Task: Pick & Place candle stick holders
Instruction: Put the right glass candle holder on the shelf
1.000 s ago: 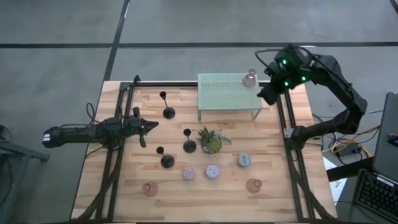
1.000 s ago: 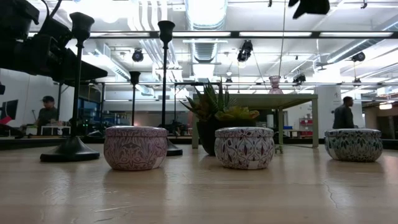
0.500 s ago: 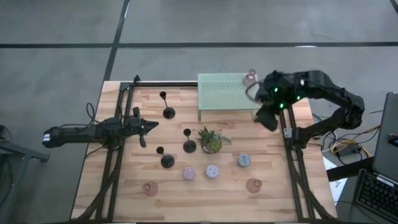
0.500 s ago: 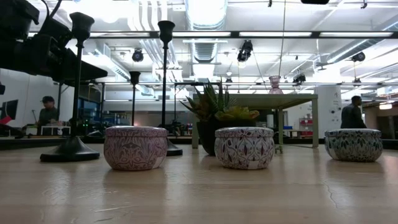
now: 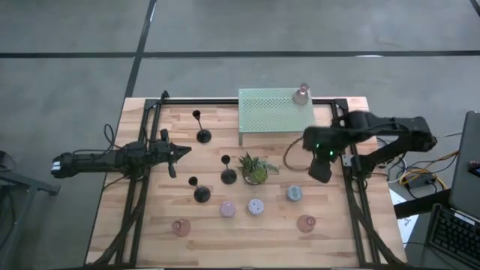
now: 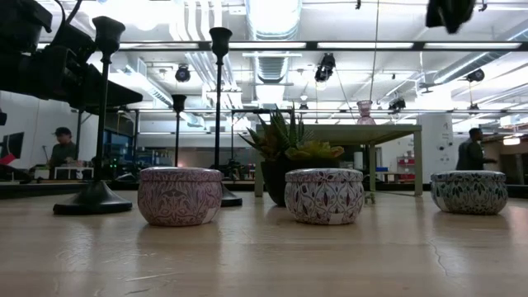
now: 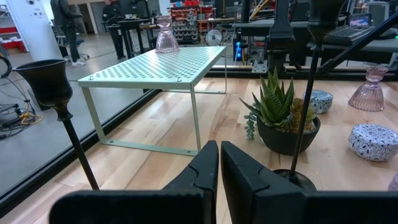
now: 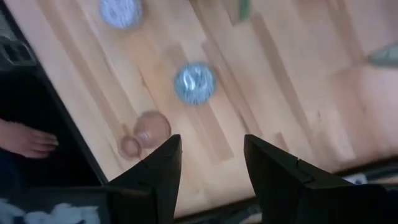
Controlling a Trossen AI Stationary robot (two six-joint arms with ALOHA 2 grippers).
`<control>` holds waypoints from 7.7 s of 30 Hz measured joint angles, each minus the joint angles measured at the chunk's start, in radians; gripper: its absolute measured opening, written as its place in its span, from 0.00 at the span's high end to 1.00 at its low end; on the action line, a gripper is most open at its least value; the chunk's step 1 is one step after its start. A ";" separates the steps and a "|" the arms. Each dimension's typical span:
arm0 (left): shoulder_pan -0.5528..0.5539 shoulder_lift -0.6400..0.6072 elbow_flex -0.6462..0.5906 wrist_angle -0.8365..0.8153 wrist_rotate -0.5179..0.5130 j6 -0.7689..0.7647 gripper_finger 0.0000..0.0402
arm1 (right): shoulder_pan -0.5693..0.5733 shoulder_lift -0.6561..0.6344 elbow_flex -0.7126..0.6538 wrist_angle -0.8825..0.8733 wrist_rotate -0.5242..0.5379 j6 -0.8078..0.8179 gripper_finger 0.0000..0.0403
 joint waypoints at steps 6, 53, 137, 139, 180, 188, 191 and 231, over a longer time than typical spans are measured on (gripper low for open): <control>0.000 0.000 0.000 0.000 0.000 0.000 0.94 | 0.143 0.000 -0.108 0.076 0.001 0.088 0.58; 0.000 0.000 0.000 0.000 0.000 0.000 0.94 | 0.594 0.216 -0.336 0.514 0.111 0.385 0.64; 0.000 0.000 0.000 0.000 0.000 0.000 0.94 | 0.269 -0.027 -0.141 0.191 0.266 0.379 0.93; 0.000 0.000 0.000 0.000 0.000 0.000 0.94 | 0.200 -0.055 -0.122 0.177 0.268 0.366 0.93; 0.000 0.000 0.000 0.000 0.000 0.000 0.94 | -0.935 0.090 0.093 0.124 0.017 -0.118 0.93; 0.000 0.000 0.000 0.000 0.000 0.000 0.94 | -0.944 0.128 0.090 0.129 0.023 -0.110 0.93; 0.000 0.000 0.000 0.000 0.000 0.000 0.94 | -0.943 0.143 0.090 0.131 0.024 -0.110 0.93; 0.000 0.000 0.000 0.000 0.000 0.000 0.94 | -0.971 0.200 0.092 0.194 0.076 -0.162 0.93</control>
